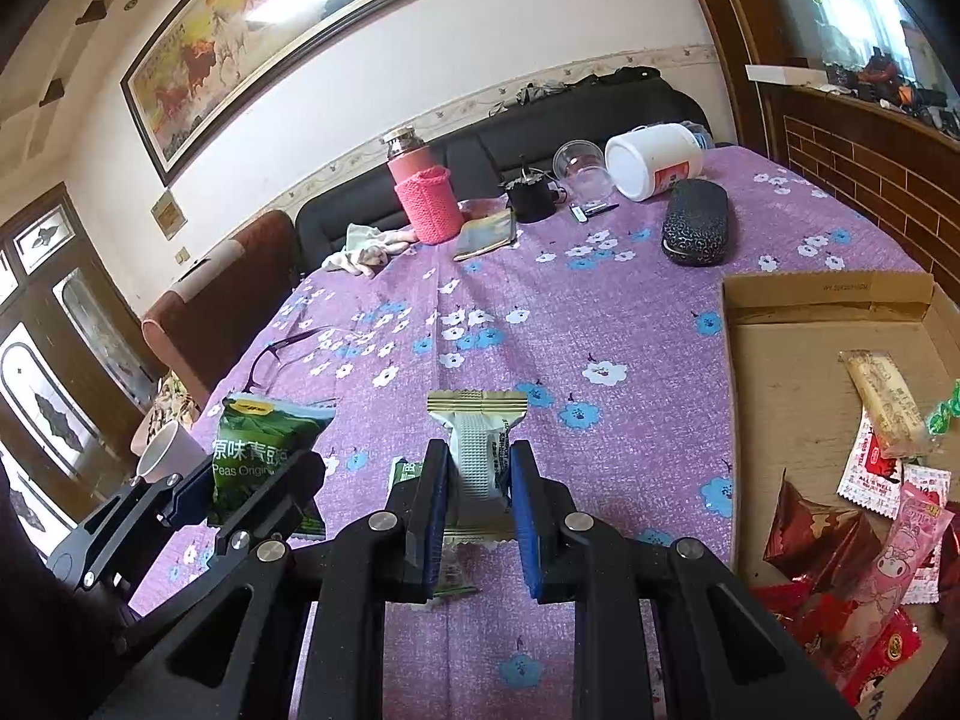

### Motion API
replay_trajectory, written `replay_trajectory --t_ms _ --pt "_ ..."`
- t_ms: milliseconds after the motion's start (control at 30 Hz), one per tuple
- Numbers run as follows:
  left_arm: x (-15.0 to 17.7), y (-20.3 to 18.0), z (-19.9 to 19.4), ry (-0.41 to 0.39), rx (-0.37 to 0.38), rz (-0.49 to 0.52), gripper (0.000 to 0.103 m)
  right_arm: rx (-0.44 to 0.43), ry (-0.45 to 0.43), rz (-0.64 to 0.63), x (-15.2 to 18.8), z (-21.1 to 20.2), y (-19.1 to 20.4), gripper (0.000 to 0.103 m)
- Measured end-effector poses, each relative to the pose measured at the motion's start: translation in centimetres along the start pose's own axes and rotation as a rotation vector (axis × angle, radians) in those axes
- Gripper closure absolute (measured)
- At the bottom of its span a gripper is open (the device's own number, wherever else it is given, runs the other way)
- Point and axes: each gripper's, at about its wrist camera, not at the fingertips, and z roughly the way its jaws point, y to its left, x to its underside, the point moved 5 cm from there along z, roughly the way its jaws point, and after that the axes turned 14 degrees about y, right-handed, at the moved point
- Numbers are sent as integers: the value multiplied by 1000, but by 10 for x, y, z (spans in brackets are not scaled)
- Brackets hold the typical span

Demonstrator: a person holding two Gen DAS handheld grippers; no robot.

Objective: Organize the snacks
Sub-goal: 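Carry the green pea packet and wrapped cake over the cardboard tray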

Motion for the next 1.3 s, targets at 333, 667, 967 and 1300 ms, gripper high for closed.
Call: replay_trajectory --t_ms 333,667,967,1300 --pt "1 -1 0 -3 -12 7 73 -32 -14 67 -4 -6 -14 81" --pt "3 -1 2 4 -19 9 72 -47 -11 72 -5 -7 -14 81" --pt "3 -2 3 5 -16 8 72 -56 -7 88 -3 -7 -16 81" --pt "4 -2 2 21 38 -6 72 -51 -66 170 14 -45 -47 81"
